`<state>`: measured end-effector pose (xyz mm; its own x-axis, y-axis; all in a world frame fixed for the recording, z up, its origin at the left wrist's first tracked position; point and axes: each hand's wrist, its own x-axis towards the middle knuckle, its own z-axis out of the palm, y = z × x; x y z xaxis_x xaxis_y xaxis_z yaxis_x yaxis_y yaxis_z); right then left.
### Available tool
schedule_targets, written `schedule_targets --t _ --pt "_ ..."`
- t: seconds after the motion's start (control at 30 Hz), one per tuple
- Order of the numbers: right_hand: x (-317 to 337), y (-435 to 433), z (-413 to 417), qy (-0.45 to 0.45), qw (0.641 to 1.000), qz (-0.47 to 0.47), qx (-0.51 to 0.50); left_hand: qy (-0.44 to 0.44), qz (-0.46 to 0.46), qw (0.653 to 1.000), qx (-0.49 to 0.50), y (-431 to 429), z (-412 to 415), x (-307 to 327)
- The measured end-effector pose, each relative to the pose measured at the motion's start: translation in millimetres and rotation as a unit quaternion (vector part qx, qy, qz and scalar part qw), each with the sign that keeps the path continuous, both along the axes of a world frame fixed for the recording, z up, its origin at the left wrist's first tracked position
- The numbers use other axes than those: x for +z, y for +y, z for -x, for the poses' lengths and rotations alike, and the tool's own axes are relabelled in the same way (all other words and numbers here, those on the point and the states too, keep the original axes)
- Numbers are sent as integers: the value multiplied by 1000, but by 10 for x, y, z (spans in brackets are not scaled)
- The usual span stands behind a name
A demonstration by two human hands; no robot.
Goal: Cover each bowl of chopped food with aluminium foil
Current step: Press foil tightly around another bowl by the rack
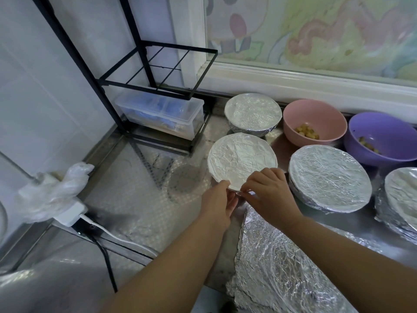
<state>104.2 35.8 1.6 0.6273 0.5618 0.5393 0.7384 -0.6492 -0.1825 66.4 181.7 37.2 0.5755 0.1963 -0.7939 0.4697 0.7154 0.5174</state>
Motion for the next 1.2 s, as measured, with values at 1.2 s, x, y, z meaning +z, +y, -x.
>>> schedule_targets --t 1.2 --pt "362 8 113 679 642 -273 -228 -44 -363 922 -129 191 -177 -21"
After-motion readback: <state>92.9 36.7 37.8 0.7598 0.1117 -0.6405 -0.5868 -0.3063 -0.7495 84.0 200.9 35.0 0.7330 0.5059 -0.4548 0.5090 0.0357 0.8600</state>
